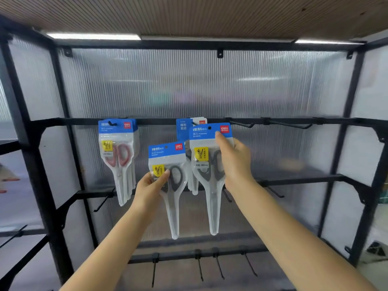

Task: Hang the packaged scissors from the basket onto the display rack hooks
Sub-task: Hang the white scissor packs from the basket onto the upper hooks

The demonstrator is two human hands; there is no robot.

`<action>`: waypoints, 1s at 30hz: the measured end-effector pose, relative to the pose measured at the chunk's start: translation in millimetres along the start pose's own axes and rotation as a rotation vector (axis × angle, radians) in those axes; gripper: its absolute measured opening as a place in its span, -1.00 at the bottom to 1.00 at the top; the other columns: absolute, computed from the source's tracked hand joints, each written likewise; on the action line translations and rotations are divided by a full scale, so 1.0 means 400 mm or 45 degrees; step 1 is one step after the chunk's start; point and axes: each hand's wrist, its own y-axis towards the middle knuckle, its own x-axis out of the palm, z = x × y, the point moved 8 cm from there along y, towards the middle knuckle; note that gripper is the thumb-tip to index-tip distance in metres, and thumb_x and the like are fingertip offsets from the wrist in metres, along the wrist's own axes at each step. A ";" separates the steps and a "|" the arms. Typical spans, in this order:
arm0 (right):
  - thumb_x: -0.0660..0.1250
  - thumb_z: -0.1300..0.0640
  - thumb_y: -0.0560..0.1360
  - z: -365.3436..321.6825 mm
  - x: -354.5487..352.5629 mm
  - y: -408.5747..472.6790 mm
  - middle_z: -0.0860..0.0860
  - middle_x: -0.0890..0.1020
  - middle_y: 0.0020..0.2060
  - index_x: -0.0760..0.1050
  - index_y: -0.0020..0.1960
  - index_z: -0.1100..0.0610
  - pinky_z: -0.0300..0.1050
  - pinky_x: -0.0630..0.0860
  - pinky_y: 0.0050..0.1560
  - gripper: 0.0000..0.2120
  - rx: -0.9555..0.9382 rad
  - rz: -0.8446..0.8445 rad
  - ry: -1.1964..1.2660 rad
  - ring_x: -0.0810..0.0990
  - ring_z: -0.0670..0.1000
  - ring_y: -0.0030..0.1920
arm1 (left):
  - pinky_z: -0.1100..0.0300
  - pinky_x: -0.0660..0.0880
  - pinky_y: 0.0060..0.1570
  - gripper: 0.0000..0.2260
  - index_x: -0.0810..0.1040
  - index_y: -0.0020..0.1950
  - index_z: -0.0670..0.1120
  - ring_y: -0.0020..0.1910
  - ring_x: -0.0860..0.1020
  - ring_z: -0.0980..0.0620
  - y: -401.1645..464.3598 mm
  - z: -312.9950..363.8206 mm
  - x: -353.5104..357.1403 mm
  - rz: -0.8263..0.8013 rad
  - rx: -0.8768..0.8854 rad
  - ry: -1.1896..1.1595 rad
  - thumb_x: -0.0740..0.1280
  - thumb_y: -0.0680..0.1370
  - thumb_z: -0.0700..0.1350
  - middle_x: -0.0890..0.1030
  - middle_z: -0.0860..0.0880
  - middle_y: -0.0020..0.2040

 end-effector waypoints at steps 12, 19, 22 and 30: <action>0.30 0.12 0.55 0.022 -0.007 0.023 -0.08 0.62 -0.34 0.50 -0.25 0.11 -0.44 0.43 -0.46 -0.80 -0.028 0.040 -0.075 0.58 -0.28 -0.43 | 0.08 0.51 -0.03 -0.94 0.58 -0.05 -0.08 -0.13 0.59 -0.01 0.042 -0.019 -0.025 -0.051 0.013 0.044 0.32 0.55 -0.15 0.66 -0.02 -0.18; 0.30 0.05 0.55 0.071 0.017 0.073 -0.08 0.61 -0.30 0.53 -0.16 0.19 -0.27 0.49 -0.22 -0.78 -0.019 0.030 -0.175 0.58 -0.15 -0.28 | 0.17 0.49 -0.12 -0.94 0.57 -0.06 -0.09 -0.18 0.59 0.06 0.063 -0.031 -0.014 -0.074 0.013 0.017 0.30 0.56 -0.17 0.65 0.02 -0.21; 0.30 0.04 0.54 0.092 0.030 0.112 -0.05 0.60 -0.28 0.52 -0.14 0.15 -0.23 0.48 -0.19 -0.82 -0.012 0.017 -0.247 0.55 -0.11 -0.24 | 0.16 0.49 -0.10 -0.94 0.57 -0.04 -0.09 -0.14 0.59 0.04 0.077 -0.039 -0.027 -0.054 -0.001 0.007 0.31 0.55 -0.17 0.65 0.00 -0.17; 0.34 0.05 0.52 0.102 0.065 0.217 0.07 0.46 -0.36 0.47 -0.19 0.26 -0.22 0.24 -0.40 -0.73 -0.125 0.030 -0.599 0.39 -0.01 -0.33 | -0.12 0.47 0.20 -0.90 0.58 0.01 -0.12 0.04 0.57 -0.15 0.113 -0.066 -0.060 -0.019 -0.056 0.034 0.35 0.53 -0.14 0.65 -0.14 -0.02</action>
